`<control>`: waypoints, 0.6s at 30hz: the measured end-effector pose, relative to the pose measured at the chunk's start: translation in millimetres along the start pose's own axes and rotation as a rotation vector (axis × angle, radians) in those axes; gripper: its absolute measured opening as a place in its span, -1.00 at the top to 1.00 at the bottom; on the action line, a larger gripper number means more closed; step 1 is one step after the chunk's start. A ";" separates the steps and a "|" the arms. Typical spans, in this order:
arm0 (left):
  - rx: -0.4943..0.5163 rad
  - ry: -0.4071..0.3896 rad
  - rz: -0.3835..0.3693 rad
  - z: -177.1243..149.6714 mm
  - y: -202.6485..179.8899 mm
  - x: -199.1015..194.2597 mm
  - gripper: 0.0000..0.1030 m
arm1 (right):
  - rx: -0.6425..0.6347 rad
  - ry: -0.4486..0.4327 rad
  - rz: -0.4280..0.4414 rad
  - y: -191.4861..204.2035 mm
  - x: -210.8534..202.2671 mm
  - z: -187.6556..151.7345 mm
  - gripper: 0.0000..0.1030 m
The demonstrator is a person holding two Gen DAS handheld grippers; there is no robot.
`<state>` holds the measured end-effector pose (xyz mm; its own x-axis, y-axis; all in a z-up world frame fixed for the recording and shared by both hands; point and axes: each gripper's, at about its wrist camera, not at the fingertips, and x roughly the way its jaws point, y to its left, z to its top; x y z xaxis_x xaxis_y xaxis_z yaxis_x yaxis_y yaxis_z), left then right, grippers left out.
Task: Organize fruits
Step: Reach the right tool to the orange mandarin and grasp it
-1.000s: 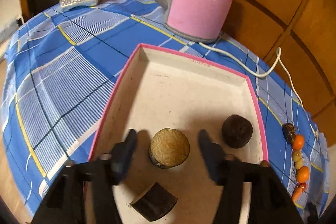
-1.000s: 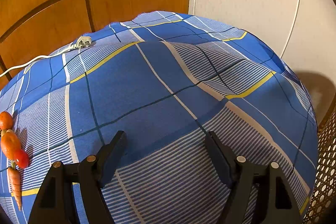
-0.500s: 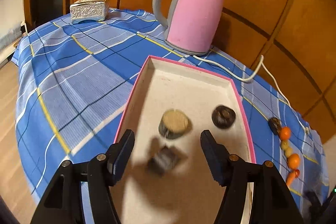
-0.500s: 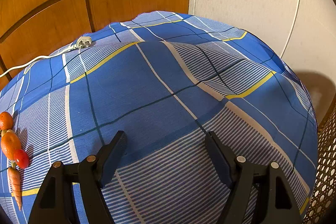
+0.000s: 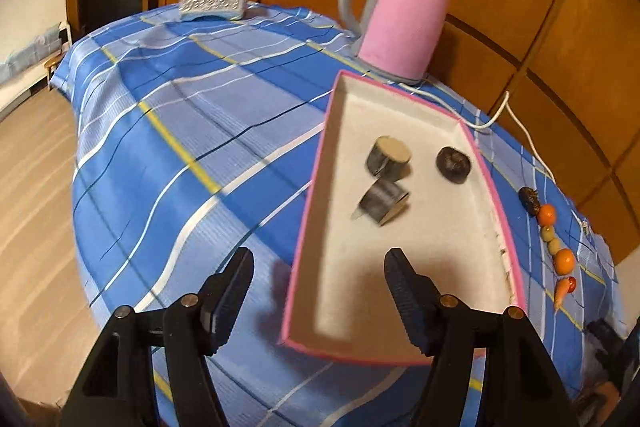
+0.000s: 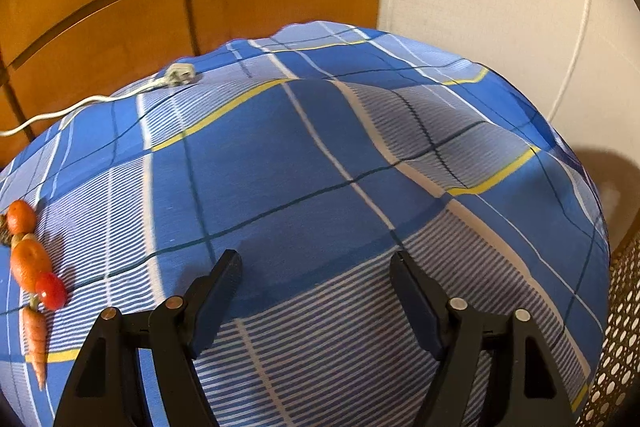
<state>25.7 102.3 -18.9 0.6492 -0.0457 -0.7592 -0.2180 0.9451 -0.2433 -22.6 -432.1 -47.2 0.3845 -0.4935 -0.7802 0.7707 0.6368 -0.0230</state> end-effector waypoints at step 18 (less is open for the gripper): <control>-0.055 0.009 -0.019 -10.4 12.7 3.1 -0.43 | -0.326 0.113 0.524 141.0 -37.6 18.1 -0.20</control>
<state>17.3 110.8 -30.7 0.6472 -0.0670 -0.7594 -0.2453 0.9248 -0.2907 80.8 -334.5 -9.7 0.5999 -0.0122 -0.8000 0.2928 0.9338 0.2054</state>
